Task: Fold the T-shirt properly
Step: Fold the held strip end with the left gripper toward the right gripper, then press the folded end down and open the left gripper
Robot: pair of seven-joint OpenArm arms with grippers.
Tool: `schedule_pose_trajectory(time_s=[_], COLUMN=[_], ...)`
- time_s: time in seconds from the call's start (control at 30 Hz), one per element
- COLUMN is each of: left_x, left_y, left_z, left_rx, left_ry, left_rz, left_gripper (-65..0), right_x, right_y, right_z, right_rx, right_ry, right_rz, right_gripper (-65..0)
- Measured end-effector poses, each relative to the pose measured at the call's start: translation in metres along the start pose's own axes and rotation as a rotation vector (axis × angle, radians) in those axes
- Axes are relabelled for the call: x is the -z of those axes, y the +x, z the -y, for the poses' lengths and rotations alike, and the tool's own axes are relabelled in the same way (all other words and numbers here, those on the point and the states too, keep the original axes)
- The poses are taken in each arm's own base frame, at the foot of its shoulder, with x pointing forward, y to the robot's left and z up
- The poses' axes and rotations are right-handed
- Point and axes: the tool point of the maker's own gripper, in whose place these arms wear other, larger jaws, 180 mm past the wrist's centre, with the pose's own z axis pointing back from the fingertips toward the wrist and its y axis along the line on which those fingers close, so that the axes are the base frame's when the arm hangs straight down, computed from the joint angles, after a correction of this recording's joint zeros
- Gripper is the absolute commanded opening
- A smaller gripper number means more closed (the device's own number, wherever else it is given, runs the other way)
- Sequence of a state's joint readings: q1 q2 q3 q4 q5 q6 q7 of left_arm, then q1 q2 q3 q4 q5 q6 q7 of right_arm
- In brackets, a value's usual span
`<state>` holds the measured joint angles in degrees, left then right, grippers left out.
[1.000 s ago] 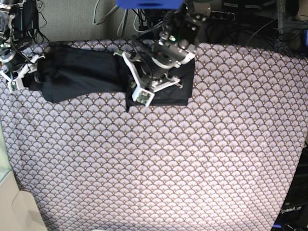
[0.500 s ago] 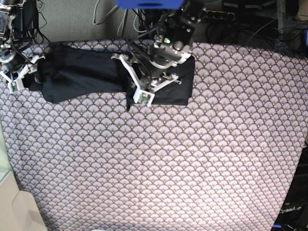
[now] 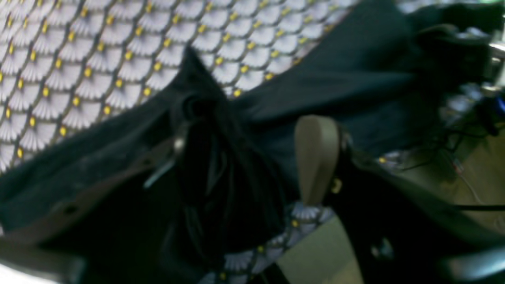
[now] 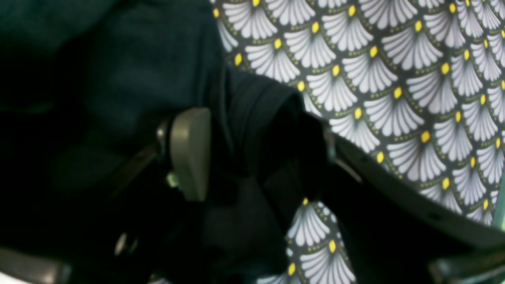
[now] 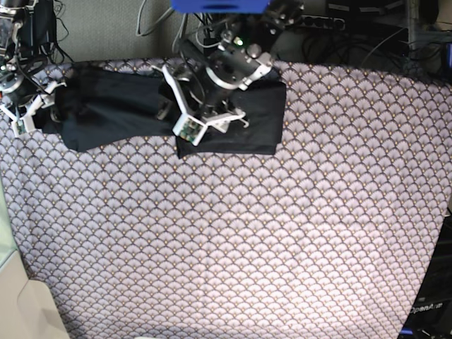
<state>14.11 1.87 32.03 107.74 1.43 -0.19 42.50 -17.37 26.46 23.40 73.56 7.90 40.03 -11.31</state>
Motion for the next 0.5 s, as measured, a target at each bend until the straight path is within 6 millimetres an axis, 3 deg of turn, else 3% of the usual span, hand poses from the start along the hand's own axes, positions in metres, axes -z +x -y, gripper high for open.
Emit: schedule_pose_trajectory(time_s=[0.17, 0.23, 0.37, 0.5], left_x=[-0.012, -0.018, -0.032, -0.041], left_y=[0.02, 0.011, -0.019, -0.033], left_z=[-0.009, -0.018, -0.045, -0.074], left_rx=[0.008, 0.002, -0.061, -0.139], left_ry=[0.021, 0.034, 0.099, 0.173], left_rz=[0.069, 0.053, -0.017, -0.037], left_gripper=[-32.2, -40.3, -64.8, -65.0], right_x=[0.0, 0.0, 0.0, 0.0], right_y=[0.0, 0.001, 0.0, 0.0], right_z=[0.0, 0.0, 0.0, 0.001], right_rx=[0.0, 0.0, 0.0, 0.001], right_ry=[0.0, 0.0, -0.001, -0.001], right_rz=[0.001, 0.002, 0.0, 0.001], right_gripper=[-29.0, -29.0, -29.0, -29.0])
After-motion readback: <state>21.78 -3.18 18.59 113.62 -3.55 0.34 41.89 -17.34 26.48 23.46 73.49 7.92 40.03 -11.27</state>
